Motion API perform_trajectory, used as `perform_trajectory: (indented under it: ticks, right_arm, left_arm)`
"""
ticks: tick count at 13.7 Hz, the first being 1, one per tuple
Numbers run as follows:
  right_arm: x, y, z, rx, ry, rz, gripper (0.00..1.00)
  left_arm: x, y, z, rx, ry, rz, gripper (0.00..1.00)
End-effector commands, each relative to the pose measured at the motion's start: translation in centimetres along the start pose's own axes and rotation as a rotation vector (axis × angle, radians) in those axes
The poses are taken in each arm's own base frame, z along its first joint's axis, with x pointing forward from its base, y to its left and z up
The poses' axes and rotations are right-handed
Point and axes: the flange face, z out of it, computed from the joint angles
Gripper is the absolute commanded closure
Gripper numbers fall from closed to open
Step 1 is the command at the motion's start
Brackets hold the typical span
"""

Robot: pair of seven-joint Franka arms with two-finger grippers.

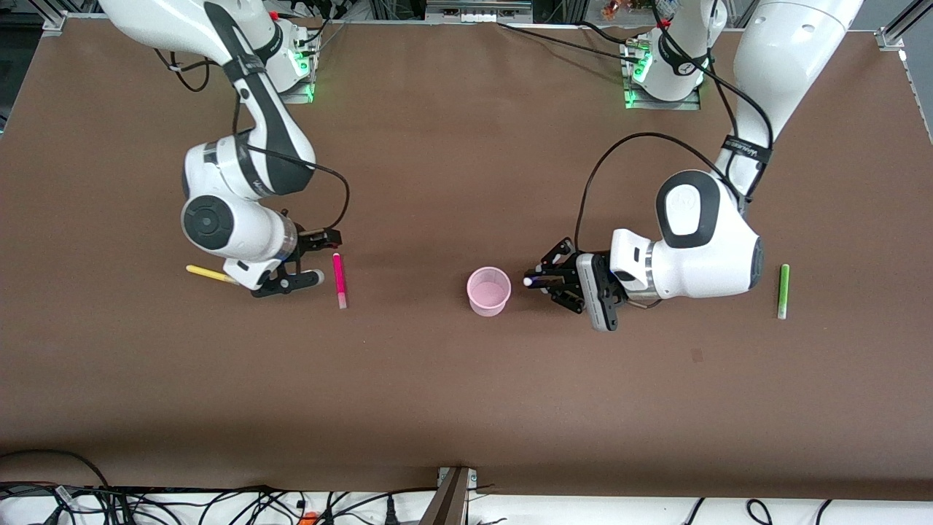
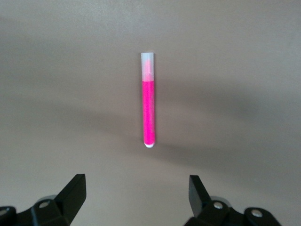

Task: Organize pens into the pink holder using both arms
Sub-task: 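Carry the marker to the cup while the right gripper reaches the pink marker, then release the marker into the cup while the right gripper grips the pink marker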

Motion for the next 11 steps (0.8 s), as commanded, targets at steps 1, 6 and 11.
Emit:
perform_trajectory:
  ticks: [1,6,11]
  right_arm:
    - [-1.1,0.3,2.1,0.008,0.032,0.023,0.09]
    - [-2.9,1.2,6.6,-0.003,0.072,0.035,0.20]
    - [-4.0,0.2,8.5,-0.010,0.097,0.017,0.37]
  left_arm:
    - [2.7,0.1,2.7,0.028,0.078,0.135,1.00]
    - [3.5,2.5,8.3,0.063,0.177,0.228,1.00]
    - [1.5,2.5,11.0,0.046,0.179,0.326,1.00]
